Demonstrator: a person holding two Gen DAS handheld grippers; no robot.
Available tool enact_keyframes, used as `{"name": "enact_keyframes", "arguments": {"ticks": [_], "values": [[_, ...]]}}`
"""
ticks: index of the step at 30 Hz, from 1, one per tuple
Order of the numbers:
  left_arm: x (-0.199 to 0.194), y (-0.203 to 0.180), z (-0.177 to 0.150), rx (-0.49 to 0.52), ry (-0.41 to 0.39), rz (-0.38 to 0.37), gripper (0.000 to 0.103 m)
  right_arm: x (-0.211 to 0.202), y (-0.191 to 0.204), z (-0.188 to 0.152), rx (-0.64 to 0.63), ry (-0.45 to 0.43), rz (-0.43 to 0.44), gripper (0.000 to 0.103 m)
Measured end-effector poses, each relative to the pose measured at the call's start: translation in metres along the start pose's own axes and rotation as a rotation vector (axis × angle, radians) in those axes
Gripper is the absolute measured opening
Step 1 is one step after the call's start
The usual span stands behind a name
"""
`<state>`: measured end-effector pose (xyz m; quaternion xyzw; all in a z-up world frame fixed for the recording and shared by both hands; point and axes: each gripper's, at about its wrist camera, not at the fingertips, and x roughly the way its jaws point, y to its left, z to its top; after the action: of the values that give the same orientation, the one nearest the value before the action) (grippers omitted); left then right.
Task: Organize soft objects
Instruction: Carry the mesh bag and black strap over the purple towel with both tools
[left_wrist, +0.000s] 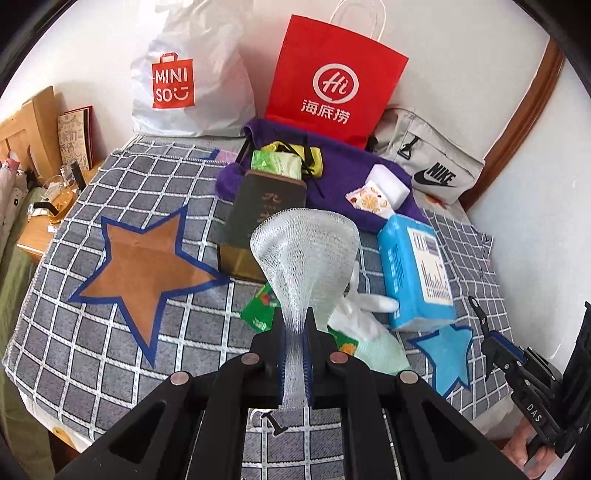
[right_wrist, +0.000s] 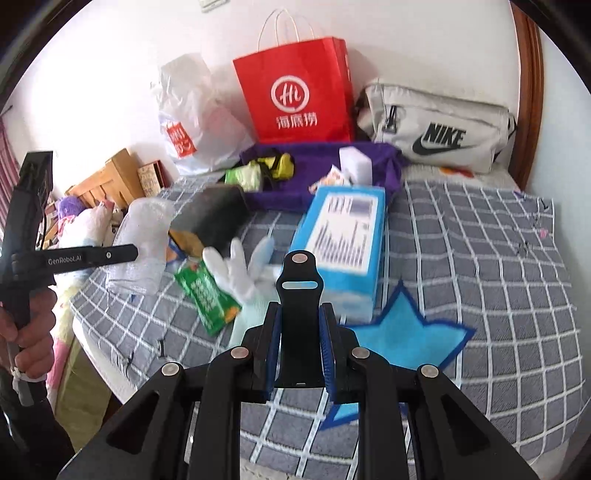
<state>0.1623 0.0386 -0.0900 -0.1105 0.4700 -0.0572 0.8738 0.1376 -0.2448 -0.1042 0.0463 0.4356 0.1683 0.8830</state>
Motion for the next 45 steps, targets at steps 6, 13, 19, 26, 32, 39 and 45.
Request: {"name": "enact_keyframes", "arguments": {"ticks": [6,13,19,26,32,39,45], "values": [[-0.001,0.004,0.025,-0.01,-0.018,-0.016,0.008,0.005,-0.003,0.03,0.013,-0.02,-0.019,0.02],[0.004,0.002,0.054,-0.005,-0.042,-0.033,0.008,0.013,-0.005,0.065,0.006,-0.054,-0.042,0.02],[0.011,-0.006,0.078,0.015,-0.055,-0.045,0.008,0.027,-0.01,0.1,0.019,-0.07,-0.045,0.02],[0.03,-0.013,0.11,0.027,-0.06,-0.053,0.008,0.054,-0.02,0.13,0.039,-0.056,-0.044,0.02],[0.048,-0.016,0.129,0.027,-0.053,-0.057,0.008,0.079,-0.027,0.147,0.046,-0.038,-0.042,0.02],[0.071,-0.018,0.154,0.025,-0.043,-0.058,0.008,0.108,-0.032,0.165,0.033,-0.033,-0.031,0.02],[0.094,-0.022,0.173,0.011,-0.023,-0.069,0.008,0.13,-0.032,0.178,0.013,-0.037,-0.02,0.021]]}}
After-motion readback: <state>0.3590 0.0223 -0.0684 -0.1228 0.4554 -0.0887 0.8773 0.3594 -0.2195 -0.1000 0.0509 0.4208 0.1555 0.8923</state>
